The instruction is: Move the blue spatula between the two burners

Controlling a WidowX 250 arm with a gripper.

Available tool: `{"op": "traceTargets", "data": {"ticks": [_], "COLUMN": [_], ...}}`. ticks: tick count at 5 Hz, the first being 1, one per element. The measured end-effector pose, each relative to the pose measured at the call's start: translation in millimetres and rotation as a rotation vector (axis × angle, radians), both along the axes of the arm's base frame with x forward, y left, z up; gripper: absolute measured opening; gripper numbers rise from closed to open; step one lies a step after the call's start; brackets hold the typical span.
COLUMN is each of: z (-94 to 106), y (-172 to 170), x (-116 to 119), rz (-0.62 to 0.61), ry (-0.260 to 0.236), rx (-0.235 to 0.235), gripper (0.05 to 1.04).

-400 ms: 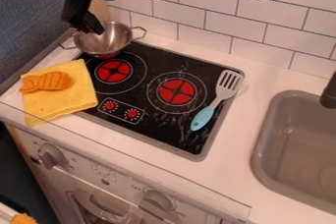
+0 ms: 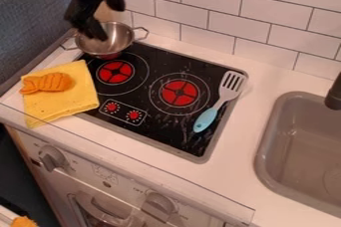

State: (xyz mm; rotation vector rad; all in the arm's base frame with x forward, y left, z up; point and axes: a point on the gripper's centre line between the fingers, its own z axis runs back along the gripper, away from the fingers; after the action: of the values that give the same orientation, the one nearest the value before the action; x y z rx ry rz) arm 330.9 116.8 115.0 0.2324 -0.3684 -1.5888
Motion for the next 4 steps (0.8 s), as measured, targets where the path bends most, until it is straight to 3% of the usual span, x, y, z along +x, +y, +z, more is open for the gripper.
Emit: {"op": "traceTargets", "data": {"ticks": [1, 2, 3, 4], "z": [-0.6, -6.8, -22.8, -24.5], "y": [-22, -48, -74, -91], "x": [-3, -4, -14, -17], "rz": [-0.18, -0.337, -0.53, -0.723], "ry": [0.062, 0.081, 0.11, 0.132], "rx": [0.033, 0.028, 0.056, 0.107], "gripper": [1.001, 1.001, 1.001, 1.001]}}
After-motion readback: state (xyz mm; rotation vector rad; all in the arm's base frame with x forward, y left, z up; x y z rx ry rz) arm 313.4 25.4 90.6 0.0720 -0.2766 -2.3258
